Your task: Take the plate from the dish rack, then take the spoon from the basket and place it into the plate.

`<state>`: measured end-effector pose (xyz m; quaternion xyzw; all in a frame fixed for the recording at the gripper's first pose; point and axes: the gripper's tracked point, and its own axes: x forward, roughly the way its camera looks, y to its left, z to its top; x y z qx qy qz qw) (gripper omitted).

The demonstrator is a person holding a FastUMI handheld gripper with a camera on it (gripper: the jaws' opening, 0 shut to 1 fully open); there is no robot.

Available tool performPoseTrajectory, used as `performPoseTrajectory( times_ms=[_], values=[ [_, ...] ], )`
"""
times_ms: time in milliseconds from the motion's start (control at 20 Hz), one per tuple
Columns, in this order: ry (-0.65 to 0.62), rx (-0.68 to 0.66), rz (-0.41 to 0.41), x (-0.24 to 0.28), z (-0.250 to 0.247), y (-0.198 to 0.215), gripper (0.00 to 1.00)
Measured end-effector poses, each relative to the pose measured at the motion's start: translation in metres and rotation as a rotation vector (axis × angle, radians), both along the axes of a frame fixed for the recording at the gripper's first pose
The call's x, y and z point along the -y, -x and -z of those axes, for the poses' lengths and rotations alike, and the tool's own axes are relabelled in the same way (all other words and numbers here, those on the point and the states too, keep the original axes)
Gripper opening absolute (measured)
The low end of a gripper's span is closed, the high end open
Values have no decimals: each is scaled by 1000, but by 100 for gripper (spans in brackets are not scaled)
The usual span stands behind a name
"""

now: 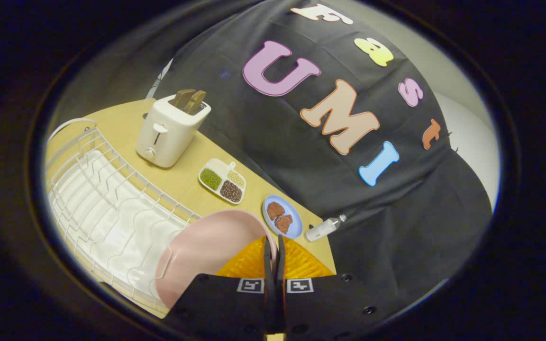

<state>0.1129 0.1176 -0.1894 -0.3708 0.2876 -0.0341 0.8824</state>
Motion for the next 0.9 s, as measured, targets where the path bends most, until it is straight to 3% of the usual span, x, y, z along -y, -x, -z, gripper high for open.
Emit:
performPoseTrajectory(
  times_ms=[250, 400, 550, 900],
  values=[
    [48, 9, -40, -5, -4, -4, 3],
    [124, 72, -75, -7, -34, -6, 3],
    [77, 98, -56, 2, -51, -16, 3],
    [-3, 154, -1, 46, -96, 11, 3]
  ],
)
